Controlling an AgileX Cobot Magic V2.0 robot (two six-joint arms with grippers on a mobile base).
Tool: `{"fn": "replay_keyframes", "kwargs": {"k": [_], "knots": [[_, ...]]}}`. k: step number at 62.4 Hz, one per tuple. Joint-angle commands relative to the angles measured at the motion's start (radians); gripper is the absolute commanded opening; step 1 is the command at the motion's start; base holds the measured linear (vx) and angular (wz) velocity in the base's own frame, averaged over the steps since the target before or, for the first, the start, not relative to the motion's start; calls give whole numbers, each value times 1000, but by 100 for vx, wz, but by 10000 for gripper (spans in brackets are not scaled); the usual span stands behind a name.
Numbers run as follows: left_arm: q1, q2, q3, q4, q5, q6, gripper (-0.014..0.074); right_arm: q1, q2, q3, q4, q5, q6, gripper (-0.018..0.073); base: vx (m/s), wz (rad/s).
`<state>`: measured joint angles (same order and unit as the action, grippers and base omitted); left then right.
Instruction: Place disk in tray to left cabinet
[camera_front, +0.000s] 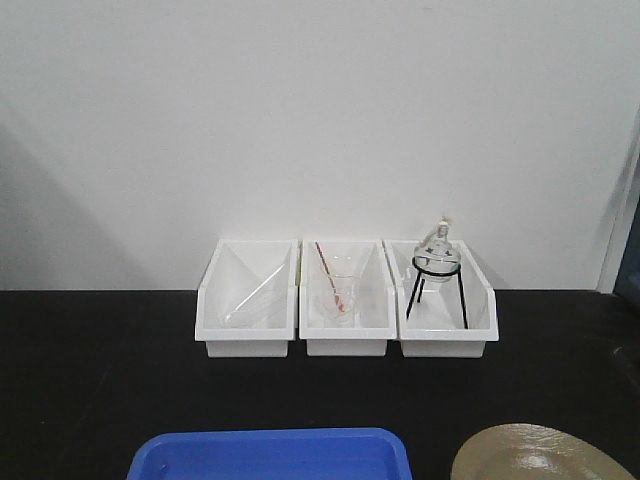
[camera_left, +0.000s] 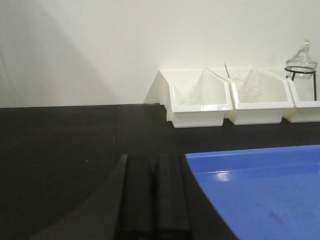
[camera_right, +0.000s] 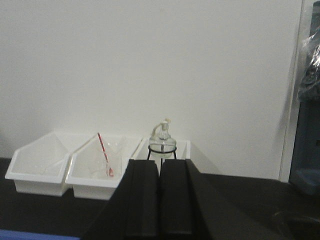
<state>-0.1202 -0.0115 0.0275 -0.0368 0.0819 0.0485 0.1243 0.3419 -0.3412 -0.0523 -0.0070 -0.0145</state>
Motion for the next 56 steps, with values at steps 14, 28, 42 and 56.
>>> {"fn": "replay_keyframes", "kwargs": {"k": [14,28,42,56], "knots": [[2,-5,13,-1,-82,-10,-3,-6,487,-170,9,-79,-21,-6,0,0],[2,-5,13,-1,-82,-10,-3,-6,594,-170,12,-121,2,8,0,0],[2,-5,13,-1,-82,-10,-3,-6,594,-170,26,-141,15,126,0,0],[2,-5,13,-1,-82,-10,-3,-6,594,-170,141,-167,15,469,0,0]]}}
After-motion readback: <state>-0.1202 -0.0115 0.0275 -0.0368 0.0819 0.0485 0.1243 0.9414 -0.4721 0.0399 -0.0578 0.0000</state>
